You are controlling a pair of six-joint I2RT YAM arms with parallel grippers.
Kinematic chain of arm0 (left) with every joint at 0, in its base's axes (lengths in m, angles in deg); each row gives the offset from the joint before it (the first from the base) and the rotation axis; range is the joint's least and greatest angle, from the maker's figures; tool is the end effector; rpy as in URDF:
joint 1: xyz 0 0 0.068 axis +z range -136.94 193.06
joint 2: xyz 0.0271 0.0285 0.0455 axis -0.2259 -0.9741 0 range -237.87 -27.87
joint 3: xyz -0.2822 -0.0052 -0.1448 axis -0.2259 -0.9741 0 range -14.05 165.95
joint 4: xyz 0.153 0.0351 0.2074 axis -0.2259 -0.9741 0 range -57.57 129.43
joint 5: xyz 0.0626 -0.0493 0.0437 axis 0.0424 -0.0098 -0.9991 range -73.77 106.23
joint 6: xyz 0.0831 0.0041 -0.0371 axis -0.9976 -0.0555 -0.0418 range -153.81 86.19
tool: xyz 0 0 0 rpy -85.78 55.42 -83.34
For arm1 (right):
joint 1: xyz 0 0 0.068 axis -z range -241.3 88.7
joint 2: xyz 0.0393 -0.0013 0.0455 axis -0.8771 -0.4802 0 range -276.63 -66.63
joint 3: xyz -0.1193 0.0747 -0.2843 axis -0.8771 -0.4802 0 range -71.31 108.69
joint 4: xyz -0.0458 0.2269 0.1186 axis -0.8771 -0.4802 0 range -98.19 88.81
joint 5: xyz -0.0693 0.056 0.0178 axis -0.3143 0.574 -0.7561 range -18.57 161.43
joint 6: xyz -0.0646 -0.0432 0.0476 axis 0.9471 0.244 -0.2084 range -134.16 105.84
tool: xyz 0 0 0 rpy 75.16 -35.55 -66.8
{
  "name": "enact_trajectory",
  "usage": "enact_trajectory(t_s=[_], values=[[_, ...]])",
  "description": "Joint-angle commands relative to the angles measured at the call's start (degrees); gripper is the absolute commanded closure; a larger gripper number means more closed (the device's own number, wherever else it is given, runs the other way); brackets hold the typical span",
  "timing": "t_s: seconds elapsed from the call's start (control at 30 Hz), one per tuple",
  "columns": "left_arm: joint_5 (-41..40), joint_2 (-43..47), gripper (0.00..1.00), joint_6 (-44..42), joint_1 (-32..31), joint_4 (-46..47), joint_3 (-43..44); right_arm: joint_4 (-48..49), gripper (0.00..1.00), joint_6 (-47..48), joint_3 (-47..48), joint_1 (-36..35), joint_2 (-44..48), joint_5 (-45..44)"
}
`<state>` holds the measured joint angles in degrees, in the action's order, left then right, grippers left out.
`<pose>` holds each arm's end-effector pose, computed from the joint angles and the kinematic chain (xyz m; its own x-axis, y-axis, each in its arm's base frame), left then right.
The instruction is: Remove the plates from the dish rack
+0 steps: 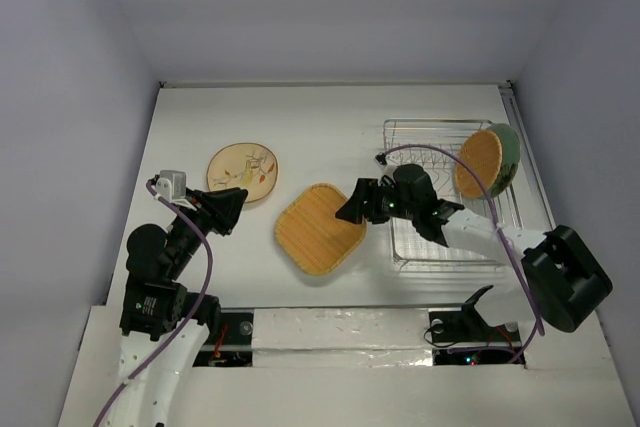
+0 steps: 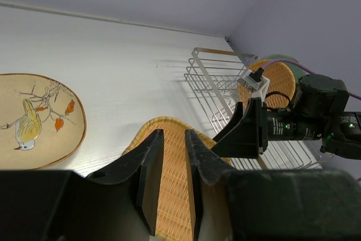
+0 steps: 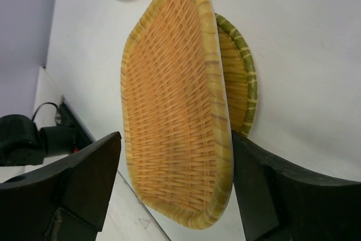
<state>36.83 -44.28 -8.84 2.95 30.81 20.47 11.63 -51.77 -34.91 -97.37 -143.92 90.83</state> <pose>0.0776 -0.0431 0.3585 -0.0664 -0.3895 -0.9186 0.5272 0.7680 -0.3637 0.2334 0.2035 0.2305 -0.7848 0.1406 -0.6036 -0.3954 0.6363 0.6624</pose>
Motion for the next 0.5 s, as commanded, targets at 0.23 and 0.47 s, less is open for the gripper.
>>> enact_trajectory(t_s=[0.23,0.47], values=[[0.8,-0.2,0.81,0.2,0.3,2.7,0.1,-10.1,0.03,5.7,9.0,0.6,1.4,-6.9],[0.8,0.3,0.81,0.2,0.3,2.7,0.1,-12.6,0.00,6.8,14.9,-1.1,-3.3,-8.1]])
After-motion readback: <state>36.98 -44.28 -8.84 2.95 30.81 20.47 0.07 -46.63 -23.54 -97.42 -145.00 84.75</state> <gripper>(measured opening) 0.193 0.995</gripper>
